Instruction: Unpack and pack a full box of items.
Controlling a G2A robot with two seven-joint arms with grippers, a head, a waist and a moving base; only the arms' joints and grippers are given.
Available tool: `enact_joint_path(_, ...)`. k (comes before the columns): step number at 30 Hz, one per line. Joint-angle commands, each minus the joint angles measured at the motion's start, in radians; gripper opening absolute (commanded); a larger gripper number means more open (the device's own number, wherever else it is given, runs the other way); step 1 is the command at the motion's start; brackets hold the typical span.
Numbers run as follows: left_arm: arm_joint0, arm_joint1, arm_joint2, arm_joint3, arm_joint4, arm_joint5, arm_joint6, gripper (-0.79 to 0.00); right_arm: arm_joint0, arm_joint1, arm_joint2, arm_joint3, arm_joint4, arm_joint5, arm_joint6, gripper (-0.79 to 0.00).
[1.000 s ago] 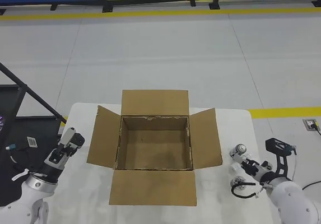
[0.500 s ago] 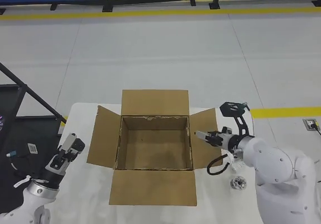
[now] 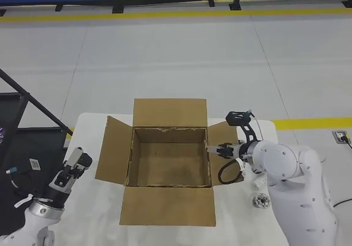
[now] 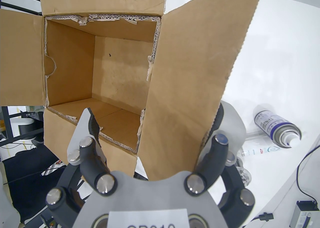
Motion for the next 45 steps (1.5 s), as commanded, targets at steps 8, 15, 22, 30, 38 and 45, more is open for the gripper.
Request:
enact_joint_path(8,0.0,0.0,0.0,0.0,0.0,0.0,0.0,0.0,0.014,0.004,-0.04,0.06,0.032,-0.003,-0.043,0.0)
enact_joint_path(15,0.0,0.0,0.0,0.0,0.0,0.0,0.0,0.0,0.034,0.005,-0.08,0.088,0.041,0.004,-0.067,0.0)
enact_joint_path(22,0.0,0.0,0.0,0.0,0.0,0.0,0.0,0.0,0.017,0.01,-0.096,0.025,0.0,0.046,-0.079,0.0)
enact_joint_path(30,0.0,0.0,0.0,0.0,0.0,0.0,0.0,0.0,-0.184,0.042,0.049,-0.319,-0.073,0.083,-0.019,0.0)
enact_joint_path(38,0.0,0.0,0.0,0.0,0.0,0.0,0.0,0.0,-0.303,0.058,0.111,-0.472,-0.154,0.079,0.049,0.0)
enact_joint_path(45,0.0,0.0,0.0,0.0,0.0,0.0,0.0,0.0,-0.303,0.058,0.111,-0.472,-0.154,0.079,0.049,0.0)
